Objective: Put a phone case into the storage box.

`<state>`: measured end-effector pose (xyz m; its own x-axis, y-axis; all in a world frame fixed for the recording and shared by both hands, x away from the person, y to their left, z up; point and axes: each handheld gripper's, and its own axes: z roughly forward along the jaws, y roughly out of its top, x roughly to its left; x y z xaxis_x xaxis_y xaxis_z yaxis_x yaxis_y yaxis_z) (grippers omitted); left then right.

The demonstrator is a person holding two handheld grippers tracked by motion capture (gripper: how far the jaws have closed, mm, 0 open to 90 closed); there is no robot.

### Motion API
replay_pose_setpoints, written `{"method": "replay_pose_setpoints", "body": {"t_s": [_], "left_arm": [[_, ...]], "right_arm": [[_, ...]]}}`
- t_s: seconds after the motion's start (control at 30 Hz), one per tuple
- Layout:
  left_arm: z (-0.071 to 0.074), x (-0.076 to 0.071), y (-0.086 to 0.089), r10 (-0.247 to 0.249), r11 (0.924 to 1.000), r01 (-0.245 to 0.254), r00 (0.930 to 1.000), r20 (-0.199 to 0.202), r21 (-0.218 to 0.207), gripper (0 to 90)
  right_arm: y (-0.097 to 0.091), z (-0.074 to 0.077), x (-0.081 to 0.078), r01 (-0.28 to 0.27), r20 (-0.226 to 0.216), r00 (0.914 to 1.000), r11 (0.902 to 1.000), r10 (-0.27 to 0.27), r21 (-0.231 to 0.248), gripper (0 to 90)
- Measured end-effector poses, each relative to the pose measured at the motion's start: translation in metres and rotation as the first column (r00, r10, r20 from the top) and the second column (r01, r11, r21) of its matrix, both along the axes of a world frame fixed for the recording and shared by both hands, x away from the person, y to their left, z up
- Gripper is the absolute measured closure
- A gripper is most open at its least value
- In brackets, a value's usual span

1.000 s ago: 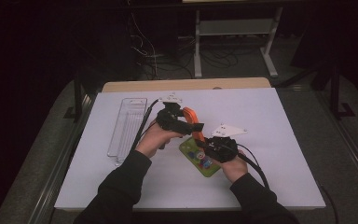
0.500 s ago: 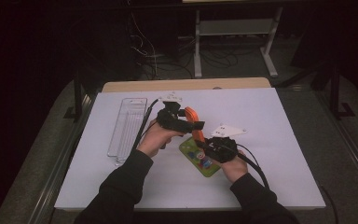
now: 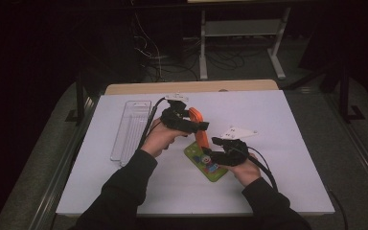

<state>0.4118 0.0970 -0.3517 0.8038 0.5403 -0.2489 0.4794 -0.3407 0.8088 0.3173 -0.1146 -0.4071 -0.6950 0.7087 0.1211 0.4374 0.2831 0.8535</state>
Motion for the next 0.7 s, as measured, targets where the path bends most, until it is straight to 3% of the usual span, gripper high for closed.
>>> {"method": "replay_pose_setpoints", "body": {"t_s": [0.2, 0.33, 0.6, 0.7], "left_arm": [[0.012, 0.007, 0.006, 0.032, 0.9988, -0.033, 0.9994, 0.010, 0.035, 14.4], [0.021, 0.011, 0.014, 0.049, 0.9956, -0.051, 0.9985, 0.025, 0.079, 14.5], [0.037, 0.016, 0.038, 0.132, 0.9818, -0.137, 0.9903, 0.043, 0.131, 14.6], [0.044, 0.018, 0.047, 0.159, 0.9755, -0.166, 0.9857, 0.057, 0.145, 14.6]], "right_arm": [[-0.020, 0.001, -0.001, 0.003, -0.011, 0.9999, 1.0000, -0.003, -0.005, 28.2], [-0.033, -0.003, -0.003, 0.017, -0.029, 0.9994, 0.9989, -0.018, -0.043, 17.6], [-0.050, -0.012, -0.010, -0.007, -0.036, 0.9993, 0.9978, 0.005, -0.066, 4.6], [-0.054, -0.016, -0.014, -0.028, -0.066, 0.9976, 0.9953, 0.022, -0.093, 0.0]]}}
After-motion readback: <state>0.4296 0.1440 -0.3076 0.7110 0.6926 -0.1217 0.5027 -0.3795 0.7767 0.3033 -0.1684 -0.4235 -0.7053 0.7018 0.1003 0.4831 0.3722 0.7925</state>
